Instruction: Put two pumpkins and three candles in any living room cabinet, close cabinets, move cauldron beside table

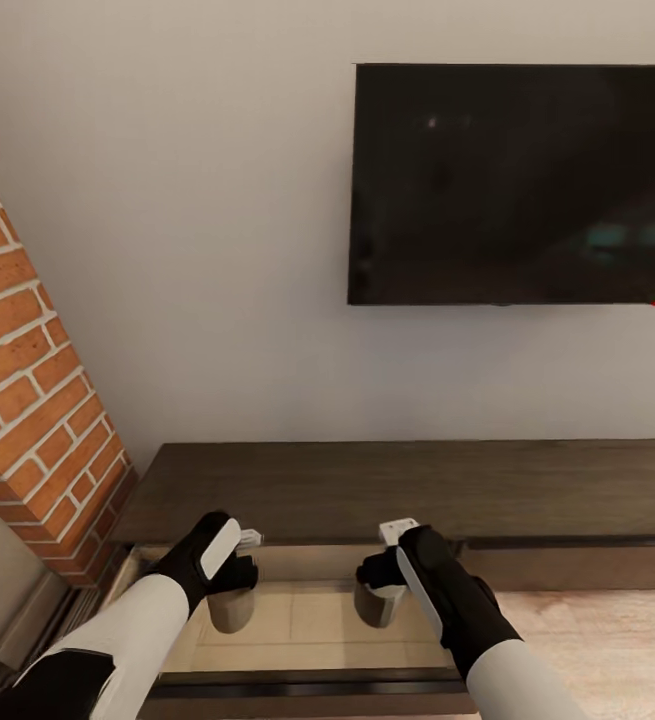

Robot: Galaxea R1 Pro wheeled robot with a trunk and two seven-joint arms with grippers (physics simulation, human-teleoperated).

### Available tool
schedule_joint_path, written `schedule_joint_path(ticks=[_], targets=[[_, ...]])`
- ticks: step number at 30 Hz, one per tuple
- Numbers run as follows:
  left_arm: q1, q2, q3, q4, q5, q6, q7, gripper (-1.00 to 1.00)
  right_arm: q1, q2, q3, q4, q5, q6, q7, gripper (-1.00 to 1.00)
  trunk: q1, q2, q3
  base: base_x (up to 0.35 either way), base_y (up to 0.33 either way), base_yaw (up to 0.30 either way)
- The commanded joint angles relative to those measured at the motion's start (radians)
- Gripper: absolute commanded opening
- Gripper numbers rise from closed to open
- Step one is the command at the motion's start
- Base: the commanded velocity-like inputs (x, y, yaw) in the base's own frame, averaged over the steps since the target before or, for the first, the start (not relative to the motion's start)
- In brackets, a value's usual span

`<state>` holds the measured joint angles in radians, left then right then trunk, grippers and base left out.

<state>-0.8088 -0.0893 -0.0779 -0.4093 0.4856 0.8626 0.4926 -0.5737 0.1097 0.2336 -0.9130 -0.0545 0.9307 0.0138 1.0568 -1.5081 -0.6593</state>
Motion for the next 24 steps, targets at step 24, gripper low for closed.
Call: schedule_joint_path(ticks=[24], targets=[[0.008,0.013,-0.002,0.006,0.001,-0.146,-0.003,-1.00,0.002,0.004,0.001,0.009,-0.005,-0.070,0.001,-1.00,0.000,0.000,0.000,0.077,0.000,0.140]])
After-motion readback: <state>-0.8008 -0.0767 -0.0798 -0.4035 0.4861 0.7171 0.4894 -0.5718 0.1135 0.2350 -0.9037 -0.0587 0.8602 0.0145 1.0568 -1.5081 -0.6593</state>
